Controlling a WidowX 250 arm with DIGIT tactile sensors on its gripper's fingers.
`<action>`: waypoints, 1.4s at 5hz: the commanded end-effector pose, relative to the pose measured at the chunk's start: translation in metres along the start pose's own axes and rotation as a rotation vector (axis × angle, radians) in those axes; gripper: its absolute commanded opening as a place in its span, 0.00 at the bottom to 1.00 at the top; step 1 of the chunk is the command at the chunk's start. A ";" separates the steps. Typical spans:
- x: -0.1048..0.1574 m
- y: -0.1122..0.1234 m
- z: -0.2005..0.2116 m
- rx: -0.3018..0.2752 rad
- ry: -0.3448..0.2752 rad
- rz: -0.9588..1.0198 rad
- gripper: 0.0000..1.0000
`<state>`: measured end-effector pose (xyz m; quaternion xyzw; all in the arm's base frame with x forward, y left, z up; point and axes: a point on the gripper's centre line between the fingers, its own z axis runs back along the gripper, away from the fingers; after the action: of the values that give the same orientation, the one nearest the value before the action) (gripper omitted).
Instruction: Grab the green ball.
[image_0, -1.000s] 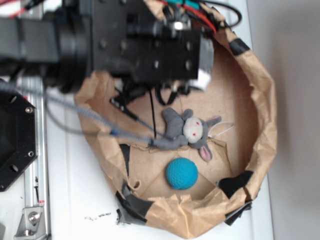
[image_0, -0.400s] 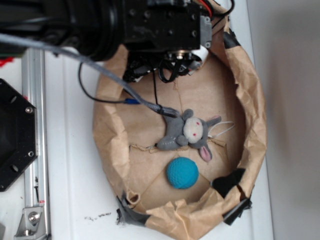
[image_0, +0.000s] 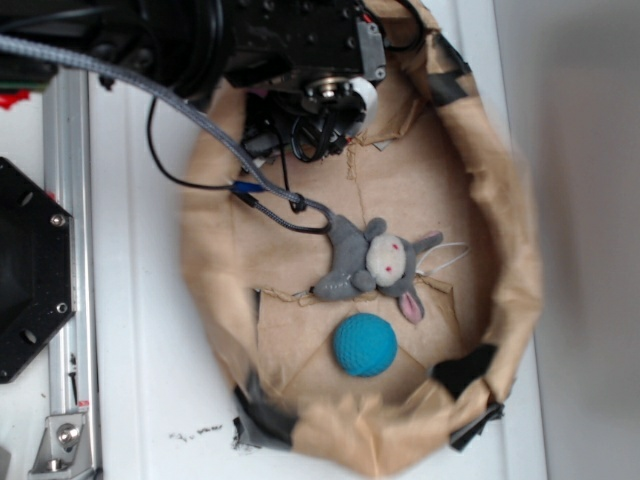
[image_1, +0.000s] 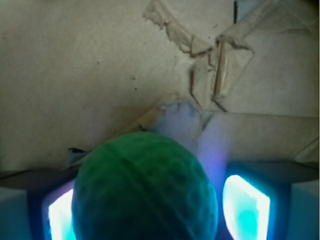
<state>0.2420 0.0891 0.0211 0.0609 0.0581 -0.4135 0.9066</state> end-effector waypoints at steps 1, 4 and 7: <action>0.010 -0.009 0.013 -0.026 -0.087 -0.014 0.00; 0.059 -0.019 0.103 0.033 -0.214 0.085 0.00; 0.065 -0.023 0.127 -0.039 -0.083 0.329 0.00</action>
<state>0.2688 0.0152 0.1190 0.0240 0.0492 -0.2542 0.9656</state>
